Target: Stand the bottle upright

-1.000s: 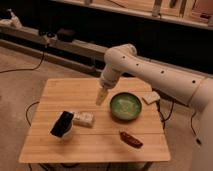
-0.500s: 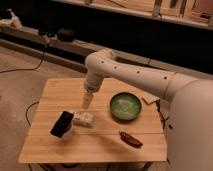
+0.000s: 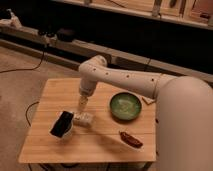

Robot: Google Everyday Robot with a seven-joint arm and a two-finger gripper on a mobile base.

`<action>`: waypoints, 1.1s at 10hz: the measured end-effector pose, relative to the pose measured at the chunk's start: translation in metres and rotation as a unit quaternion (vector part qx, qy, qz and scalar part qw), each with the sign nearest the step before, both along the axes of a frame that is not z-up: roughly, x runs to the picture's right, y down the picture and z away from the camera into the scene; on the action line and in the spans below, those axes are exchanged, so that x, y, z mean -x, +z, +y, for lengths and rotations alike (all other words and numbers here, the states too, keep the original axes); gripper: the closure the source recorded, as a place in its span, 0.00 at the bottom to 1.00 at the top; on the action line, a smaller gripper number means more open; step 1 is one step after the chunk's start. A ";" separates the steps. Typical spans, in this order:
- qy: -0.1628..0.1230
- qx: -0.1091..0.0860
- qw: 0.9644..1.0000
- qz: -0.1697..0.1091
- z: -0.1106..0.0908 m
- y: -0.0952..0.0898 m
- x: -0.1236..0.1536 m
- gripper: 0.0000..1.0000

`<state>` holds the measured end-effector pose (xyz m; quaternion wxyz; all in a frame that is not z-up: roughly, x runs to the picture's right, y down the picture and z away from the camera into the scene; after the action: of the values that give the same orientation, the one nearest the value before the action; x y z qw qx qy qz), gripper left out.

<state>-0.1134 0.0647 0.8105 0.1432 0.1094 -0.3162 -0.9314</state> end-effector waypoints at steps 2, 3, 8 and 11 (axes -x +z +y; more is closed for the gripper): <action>-0.002 0.004 1.000 0.006 0.010 0.010 0.001 0.20; -0.003 0.008 1.000 0.007 0.016 0.013 0.002 0.20; -0.016 0.024 1.000 0.004 0.037 0.027 0.019 0.20; -0.029 0.031 0.999 0.006 0.043 0.035 0.025 0.20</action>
<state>-0.1381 0.1078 0.8457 0.1212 0.0896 -0.3466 -0.9258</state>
